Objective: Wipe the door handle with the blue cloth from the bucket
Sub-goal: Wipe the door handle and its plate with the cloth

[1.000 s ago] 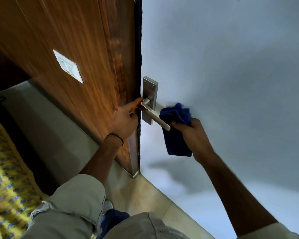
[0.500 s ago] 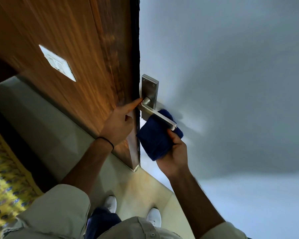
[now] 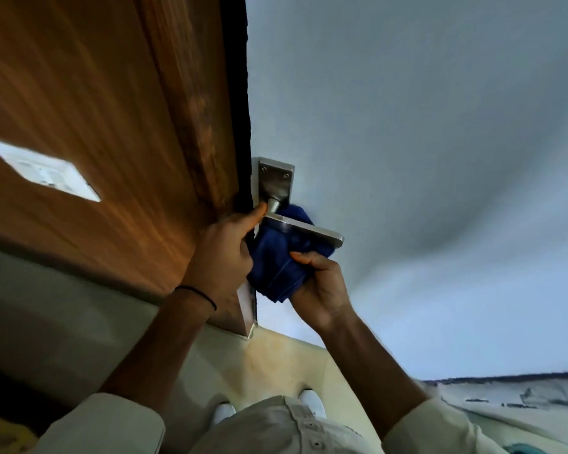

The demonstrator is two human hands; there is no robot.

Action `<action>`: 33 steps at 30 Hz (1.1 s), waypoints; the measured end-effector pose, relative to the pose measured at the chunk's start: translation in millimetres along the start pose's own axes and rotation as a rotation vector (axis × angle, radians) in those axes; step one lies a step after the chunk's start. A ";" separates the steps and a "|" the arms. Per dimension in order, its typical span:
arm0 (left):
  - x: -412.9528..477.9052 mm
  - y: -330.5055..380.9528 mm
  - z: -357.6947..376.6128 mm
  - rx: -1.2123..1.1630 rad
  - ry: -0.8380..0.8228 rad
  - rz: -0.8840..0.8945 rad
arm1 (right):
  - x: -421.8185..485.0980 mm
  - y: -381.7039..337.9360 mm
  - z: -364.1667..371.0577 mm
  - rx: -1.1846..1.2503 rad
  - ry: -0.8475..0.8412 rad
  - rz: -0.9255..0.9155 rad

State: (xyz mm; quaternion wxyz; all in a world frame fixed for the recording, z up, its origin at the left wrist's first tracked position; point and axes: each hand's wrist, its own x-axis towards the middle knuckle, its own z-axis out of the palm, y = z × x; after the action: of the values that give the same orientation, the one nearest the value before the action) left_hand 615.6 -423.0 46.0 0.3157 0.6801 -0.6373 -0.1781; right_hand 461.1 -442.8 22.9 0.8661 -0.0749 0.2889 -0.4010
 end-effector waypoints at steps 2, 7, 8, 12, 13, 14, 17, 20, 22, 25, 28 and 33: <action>2.7 -3.7 -5.1 0.018 -0.041 0.034 | -11.0 -0.6 -6.8 0.043 0.034 -0.065; 0.4 -2.1 -14.9 -0.013 -0.077 0.062 | -14.5 15.2 -3.2 0.153 0.088 -0.195; 0.6 -2.9 -16.1 -0.023 -0.089 0.065 | -9.4 20.0 3.3 0.138 0.092 -0.193; 3.9 -9.4 -21.0 -0.050 -0.142 0.096 | 4.3 38.4 25.5 0.101 0.122 -0.234; 4.2 -10.9 -21.1 -0.056 -0.147 0.097 | 4.0 39.9 26.0 0.097 0.134 -0.244; 4.1 -13.0 -21.5 -0.061 -0.155 0.103 | 1.8 40.8 25.6 0.094 0.146 -0.259; 4.5 -23.1 -20.6 -0.075 -0.175 0.110 | -14.6 39.4 16.6 0.113 0.204 -0.330; 5.9 -30.7 -17.0 -0.115 -0.170 0.115 | -41.0 28.9 6.5 0.001 0.352 -0.392; 6.5 -34.4 -13.7 -0.130 -0.156 0.129 | -58.5 17.9 3.9 -0.193 0.516 -0.490; 10.4 -39.7 -6.9 -0.145 -0.130 0.140 | -68.4 4.7 8.6 -0.553 0.798 -0.733; 12.1 -42.2 -2.3 -0.175 -0.133 0.134 | -42.1 7.8 20.9 -1.037 1.000 -0.950; 13.1 -43.9 -3.2 -0.188 -0.133 0.151 | 19.1 49.8 43.1 -1.712 0.830 -1.151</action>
State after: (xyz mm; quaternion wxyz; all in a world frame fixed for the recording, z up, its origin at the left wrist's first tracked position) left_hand 652.4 -435.8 21.6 0.3476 0.5843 -0.6867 -0.2575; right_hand 527.4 -428.0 31.9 0.0493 -0.6309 0.6596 -0.4055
